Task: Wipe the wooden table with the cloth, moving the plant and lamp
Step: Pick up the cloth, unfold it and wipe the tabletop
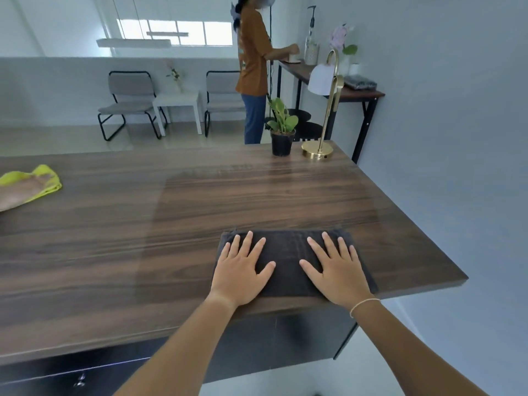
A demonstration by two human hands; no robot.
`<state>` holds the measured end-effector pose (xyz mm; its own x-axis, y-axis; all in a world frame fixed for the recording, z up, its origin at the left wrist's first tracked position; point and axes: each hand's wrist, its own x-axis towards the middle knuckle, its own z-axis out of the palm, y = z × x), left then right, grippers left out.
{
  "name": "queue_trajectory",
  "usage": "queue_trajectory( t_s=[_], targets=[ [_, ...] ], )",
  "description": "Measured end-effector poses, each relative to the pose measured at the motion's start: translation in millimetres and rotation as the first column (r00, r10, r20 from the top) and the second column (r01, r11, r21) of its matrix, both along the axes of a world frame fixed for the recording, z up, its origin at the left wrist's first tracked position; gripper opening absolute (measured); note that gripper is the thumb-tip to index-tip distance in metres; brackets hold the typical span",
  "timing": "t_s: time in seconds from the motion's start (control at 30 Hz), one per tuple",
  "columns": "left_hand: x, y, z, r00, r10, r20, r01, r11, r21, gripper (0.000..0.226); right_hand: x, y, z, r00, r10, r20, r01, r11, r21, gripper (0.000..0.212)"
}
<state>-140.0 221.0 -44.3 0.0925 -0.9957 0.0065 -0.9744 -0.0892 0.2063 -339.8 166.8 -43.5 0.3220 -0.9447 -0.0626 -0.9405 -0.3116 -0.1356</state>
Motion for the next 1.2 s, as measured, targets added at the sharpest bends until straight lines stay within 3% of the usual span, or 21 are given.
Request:
queue_trajectory(
  t_s=[0.13, 0.3, 0.4, 0.5, 0.67, 1.0, 1.2],
  targets=[
    [12, 7, 1, 1.000, 0.001, 0.005, -0.001, 1.000, -0.005, 0.064, 14, 4, 1, 1.000, -0.016, -0.009, 0.016, 1.000, -0.014, 0.066],
    [39, -6, 1, 0.999, 0.048, 0.017, -0.048, 0.999, -0.004, 0.084, 43, -10, 2, 0.999, 0.035, 0.009, -0.035, 0.999, 0.002, 0.093],
    [61, -20, 1, 0.994, 0.106, 0.030, -0.107, 0.994, 0.003, 0.093, 67, -35, 4, 0.995, 0.092, 0.036, -0.093, 0.996, 0.013, 0.077],
    [79, -41, 1, 0.984, 0.176, 0.034, -0.176, 0.984, 0.011, 0.090, 89, -70, 4, 0.986, 0.155, 0.053, -0.157, 0.987, 0.028, 0.066],
    [106, -90, 2, 0.960, 0.275, 0.058, -0.277, 0.960, 0.040, 0.064, 128, -138, 3, 0.965, 0.252, 0.069, -0.254, 0.967, 0.024, 0.065],
    [160, -170, -1, 0.909, 0.412, 0.064, -0.415, 0.909, 0.047, 0.063, 199, -246, -4, 0.925, 0.375, 0.057, -0.377, 0.926, 0.017, 0.067],
    [195, -208, -3, 0.919, 0.385, 0.081, -0.389, 0.920, 0.044, 0.064, 228, -277, -8, 0.935, 0.353, 0.044, -0.353, 0.935, 0.005, 0.065]
  ],
)
